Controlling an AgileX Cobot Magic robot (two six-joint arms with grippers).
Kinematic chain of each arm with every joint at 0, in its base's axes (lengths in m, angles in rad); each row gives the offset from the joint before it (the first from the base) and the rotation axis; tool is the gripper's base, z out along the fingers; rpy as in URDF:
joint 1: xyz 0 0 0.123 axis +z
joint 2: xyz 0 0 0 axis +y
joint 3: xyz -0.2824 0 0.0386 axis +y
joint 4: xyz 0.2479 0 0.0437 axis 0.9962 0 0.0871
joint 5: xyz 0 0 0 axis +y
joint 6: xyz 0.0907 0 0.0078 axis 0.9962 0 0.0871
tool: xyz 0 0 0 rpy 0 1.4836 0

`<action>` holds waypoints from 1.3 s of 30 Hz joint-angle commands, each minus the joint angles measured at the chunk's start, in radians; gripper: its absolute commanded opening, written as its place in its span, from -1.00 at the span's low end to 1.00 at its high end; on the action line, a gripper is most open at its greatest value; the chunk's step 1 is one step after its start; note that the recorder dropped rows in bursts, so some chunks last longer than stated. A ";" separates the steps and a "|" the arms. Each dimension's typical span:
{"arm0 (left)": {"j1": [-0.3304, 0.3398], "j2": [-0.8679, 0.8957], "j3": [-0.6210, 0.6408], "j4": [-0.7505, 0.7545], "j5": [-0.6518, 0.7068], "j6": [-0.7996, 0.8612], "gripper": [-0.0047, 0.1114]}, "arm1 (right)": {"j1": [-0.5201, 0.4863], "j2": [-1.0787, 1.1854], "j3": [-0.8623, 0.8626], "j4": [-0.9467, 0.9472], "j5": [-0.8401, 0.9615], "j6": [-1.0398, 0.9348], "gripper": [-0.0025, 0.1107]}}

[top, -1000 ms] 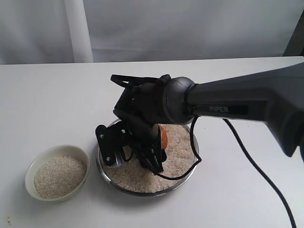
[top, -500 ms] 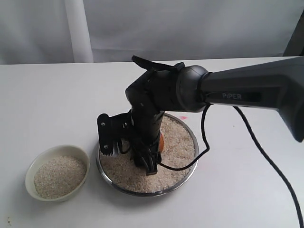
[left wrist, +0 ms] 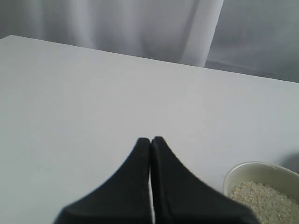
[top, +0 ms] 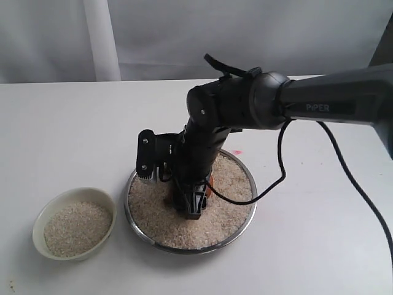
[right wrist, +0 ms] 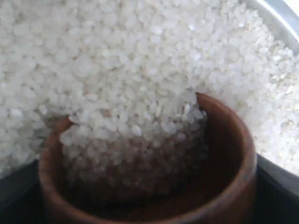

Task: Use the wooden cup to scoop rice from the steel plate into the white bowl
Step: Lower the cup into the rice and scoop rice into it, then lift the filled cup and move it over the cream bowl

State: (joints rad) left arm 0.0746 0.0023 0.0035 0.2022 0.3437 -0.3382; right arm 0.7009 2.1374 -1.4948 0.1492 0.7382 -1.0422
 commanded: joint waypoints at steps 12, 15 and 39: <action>-0.005 -0.002 -0.004 -0.006 -0.006 -0.001 -0.92 | -0.110 -0.274 0.273 0.542 -0.227 -0.403 -0.96; -0.005 -0.002 -0.004 -0.006 -0.006 -0.001 -0.92 | -0.110 -0.298 0.309 0.663 -0.235 -0.493 -0.96; -0.005 -0.002 -0.004 -0.006 -0.006 -0.001 -0.92 | -0.016 -0.330 0.348 0.878 -0.420 -0.604 -0.96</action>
State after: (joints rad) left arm 0.0746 0.0023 0.0035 0.2022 0.3437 -0.3382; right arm 0.6511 1.8229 -1.1093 1.0213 0.3607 -1.6375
